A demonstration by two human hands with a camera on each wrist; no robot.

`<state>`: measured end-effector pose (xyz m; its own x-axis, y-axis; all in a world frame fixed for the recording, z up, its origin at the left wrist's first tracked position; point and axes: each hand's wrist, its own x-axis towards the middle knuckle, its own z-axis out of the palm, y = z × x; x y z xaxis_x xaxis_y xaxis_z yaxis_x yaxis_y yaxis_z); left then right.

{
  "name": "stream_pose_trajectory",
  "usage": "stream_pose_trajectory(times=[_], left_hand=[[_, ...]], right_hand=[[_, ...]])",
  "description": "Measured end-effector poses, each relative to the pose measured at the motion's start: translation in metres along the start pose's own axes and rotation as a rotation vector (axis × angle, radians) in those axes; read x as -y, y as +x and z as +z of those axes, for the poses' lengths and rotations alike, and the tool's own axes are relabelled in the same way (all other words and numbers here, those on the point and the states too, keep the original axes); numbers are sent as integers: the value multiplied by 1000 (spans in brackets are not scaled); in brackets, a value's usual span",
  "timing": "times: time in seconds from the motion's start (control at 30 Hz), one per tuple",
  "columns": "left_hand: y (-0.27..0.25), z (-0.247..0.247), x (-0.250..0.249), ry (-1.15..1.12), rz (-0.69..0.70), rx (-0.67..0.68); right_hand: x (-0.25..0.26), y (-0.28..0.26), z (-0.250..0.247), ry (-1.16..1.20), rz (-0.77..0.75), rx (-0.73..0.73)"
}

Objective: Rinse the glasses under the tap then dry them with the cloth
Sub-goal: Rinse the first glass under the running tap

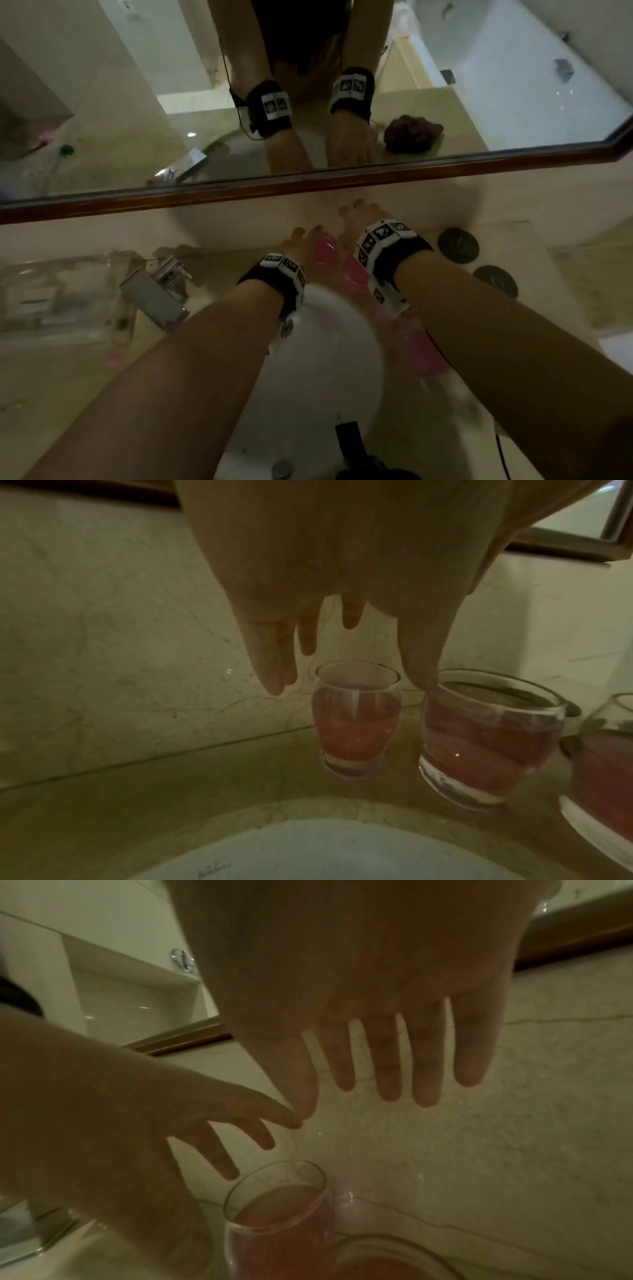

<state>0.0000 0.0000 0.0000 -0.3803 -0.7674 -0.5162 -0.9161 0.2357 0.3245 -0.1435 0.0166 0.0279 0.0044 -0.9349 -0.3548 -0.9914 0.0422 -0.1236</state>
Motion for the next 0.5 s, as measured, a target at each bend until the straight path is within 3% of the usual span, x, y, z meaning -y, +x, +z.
stream_pose_trajectory(times=[0.23, 0.5], left_hand=[[32, 21, 4, 18, 40, 59], [45, 33, 2, -64, 13, -11]], right_hand=[[-12, 16, 6, 55, -19, -19], [-13, 13, 12, 118, -11, 64]])
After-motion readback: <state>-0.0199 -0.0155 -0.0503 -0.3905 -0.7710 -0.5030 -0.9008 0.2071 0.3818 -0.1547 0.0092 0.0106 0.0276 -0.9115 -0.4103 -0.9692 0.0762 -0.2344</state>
